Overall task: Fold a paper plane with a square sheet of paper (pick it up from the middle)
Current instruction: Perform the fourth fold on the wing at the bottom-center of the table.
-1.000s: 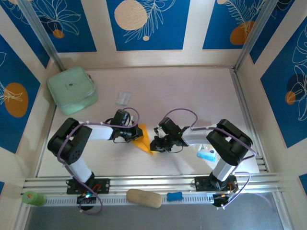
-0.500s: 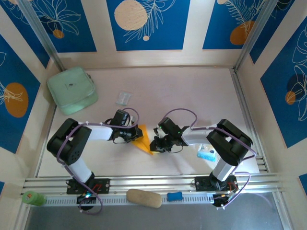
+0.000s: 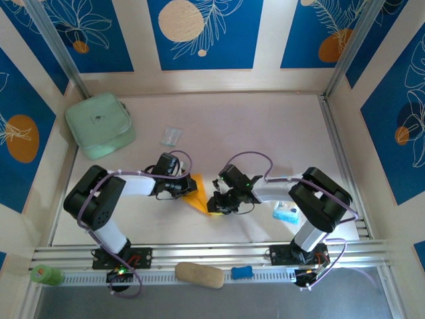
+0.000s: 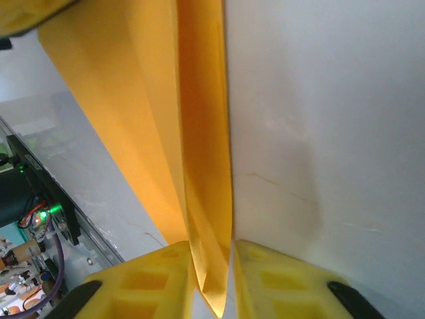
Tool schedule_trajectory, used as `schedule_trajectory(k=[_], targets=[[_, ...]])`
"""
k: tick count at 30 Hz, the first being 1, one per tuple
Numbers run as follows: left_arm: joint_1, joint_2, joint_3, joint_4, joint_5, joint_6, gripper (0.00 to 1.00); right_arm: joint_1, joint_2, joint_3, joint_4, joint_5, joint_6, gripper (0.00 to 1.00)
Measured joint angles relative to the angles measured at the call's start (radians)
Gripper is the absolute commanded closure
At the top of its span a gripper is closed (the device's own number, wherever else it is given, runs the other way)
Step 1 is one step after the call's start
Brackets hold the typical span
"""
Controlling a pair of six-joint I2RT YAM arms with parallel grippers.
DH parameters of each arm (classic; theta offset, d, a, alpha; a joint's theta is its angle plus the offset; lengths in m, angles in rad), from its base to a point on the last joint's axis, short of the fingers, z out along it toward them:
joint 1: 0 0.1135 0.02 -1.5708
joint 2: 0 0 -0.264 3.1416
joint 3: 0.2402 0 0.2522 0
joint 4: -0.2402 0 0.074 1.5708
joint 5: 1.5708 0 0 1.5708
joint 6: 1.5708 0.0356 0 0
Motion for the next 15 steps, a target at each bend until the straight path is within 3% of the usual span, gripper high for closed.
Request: schedule_trajectory(k=[5,15], targets=[[0.000,0.000,-0.003,0.003,0.000,0.000,0.95,-0.026,0.029,0.088,-0.013,-0.004,-0.008,0.75],[0.000,0.000,-0.003,0.003,0.000,0.000,0.95,-0.038,0.085,0.121,0.002,-0.031,-0.019,0.93]])
